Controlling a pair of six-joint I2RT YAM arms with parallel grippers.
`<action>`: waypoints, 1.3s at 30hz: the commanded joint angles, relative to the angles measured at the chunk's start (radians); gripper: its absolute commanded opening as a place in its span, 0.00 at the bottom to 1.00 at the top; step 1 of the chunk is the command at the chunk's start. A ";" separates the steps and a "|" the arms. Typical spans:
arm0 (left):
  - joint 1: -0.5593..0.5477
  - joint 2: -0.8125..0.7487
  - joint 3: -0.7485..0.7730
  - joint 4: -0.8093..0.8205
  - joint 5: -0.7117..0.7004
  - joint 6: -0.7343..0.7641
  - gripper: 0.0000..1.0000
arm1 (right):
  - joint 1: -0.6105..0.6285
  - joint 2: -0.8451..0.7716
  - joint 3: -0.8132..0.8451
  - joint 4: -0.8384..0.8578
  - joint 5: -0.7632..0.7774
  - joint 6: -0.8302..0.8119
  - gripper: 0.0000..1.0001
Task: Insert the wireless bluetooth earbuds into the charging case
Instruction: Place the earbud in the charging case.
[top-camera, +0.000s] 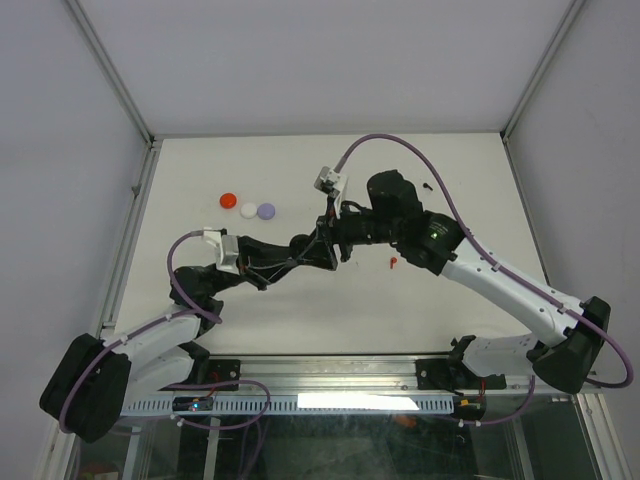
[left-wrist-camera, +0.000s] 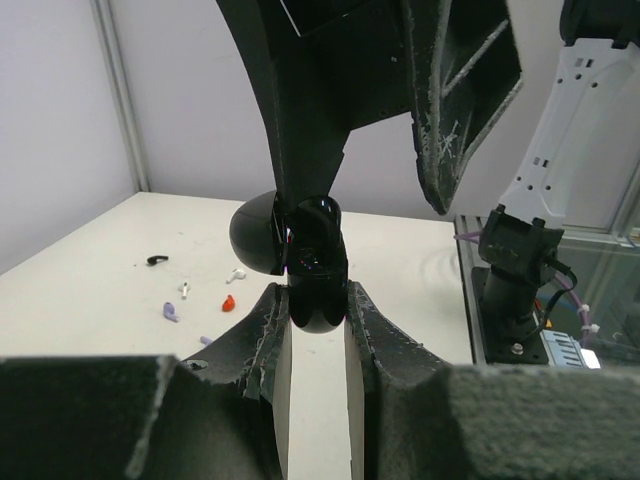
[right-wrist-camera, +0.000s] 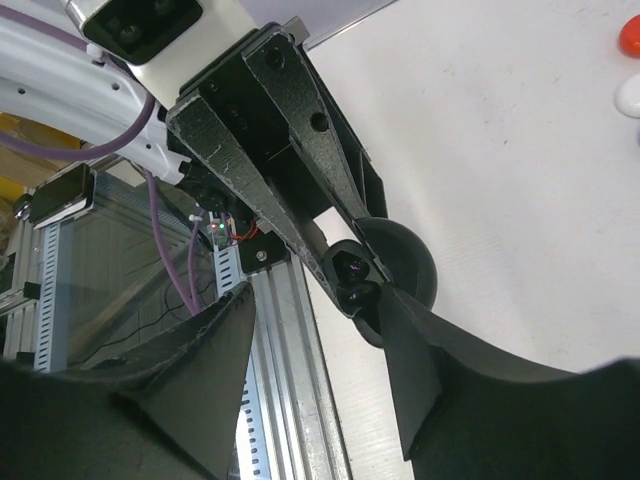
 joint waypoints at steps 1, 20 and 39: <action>-0.035 -0.073 0.030 0.019 -0.007 0.040 0.00 | -0.003 0.016 0.048 0.041 0.180 0.010 0.59; -0.036 -0.123 0.037 -0.166 -0.144 0.137 0.00 | -0.003 0.023 0.110 -0.035 0.279 0.155 0.63; -0.041 -0.122 0.071 -0.301 -0.256 0.178 0.00 | 0.009 -0.008 0.123 -0.061 0.246 0.192 0.53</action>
